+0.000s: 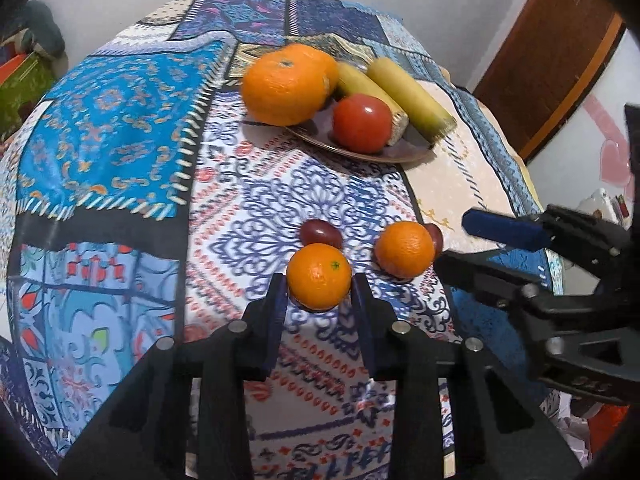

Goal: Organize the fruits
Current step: 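Grasp a small mandarin with the left tool while the right tool grasps another mandarin, then set the mandarin on the plate with the left tool while the right tool carries its mandarin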

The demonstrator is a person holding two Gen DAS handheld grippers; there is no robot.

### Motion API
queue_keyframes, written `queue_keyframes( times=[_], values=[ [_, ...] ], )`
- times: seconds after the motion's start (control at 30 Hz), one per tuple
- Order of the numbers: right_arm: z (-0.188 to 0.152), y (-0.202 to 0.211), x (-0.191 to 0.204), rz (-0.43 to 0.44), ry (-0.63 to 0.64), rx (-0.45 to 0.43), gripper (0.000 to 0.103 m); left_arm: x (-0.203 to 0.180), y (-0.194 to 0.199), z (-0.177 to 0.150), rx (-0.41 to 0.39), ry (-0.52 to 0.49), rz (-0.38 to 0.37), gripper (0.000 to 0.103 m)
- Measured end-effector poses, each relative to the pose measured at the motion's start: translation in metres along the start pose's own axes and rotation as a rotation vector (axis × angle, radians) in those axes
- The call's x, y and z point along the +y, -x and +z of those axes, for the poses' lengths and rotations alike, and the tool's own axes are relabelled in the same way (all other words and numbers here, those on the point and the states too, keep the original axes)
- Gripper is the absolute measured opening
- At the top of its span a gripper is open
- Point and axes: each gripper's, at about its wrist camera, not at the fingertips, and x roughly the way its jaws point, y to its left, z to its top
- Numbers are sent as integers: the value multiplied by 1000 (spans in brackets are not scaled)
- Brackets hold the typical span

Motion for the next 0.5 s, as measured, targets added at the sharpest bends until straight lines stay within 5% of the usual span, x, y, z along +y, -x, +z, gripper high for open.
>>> queue_keyframes(
  times=[0.5],
  values=[
    [7, -23, 1, -6, 4, 38, 30, 21, 17, 8, -54, 41, 8, 32]
  ],
)
